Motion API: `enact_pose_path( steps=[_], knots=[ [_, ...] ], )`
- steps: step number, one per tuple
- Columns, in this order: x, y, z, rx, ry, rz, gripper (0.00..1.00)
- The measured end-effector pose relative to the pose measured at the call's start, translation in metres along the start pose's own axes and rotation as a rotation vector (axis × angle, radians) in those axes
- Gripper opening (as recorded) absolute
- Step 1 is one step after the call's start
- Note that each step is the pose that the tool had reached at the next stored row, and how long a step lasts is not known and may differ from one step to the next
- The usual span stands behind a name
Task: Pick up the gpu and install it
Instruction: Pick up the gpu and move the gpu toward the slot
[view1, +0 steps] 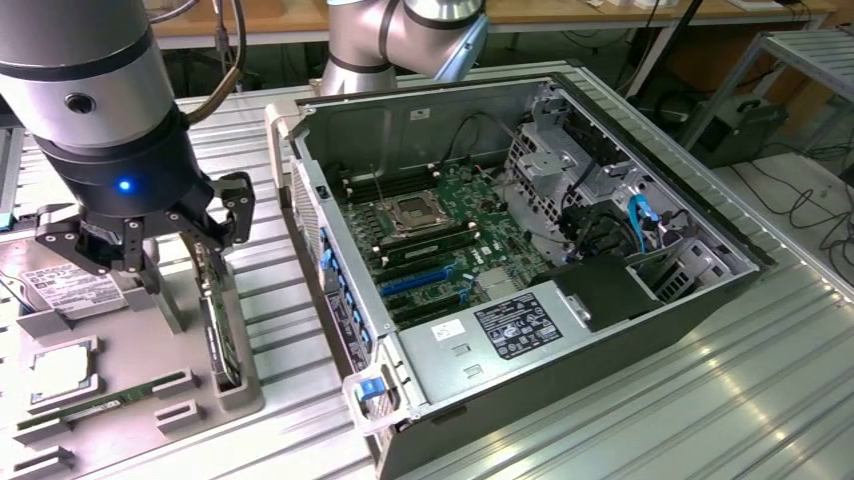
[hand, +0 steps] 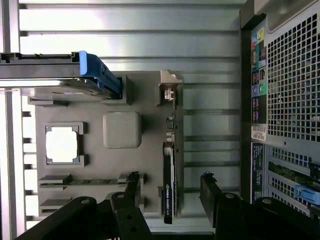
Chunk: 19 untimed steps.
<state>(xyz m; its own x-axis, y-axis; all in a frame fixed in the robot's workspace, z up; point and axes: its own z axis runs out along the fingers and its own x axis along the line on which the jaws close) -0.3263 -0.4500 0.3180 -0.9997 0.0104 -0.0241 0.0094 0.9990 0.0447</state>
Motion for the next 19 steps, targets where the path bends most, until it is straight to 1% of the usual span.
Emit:
enact_pose_path(
  steps=[6, 19],
  knots=[
    [0.000, -0.0003, 0.0075, 0.0000, -0.0001, 0.000, 0.60],
    [0.000, -0.0009, 0.0193, 0.0000, -0.0001, 0.000, 0.60]
  ],
)
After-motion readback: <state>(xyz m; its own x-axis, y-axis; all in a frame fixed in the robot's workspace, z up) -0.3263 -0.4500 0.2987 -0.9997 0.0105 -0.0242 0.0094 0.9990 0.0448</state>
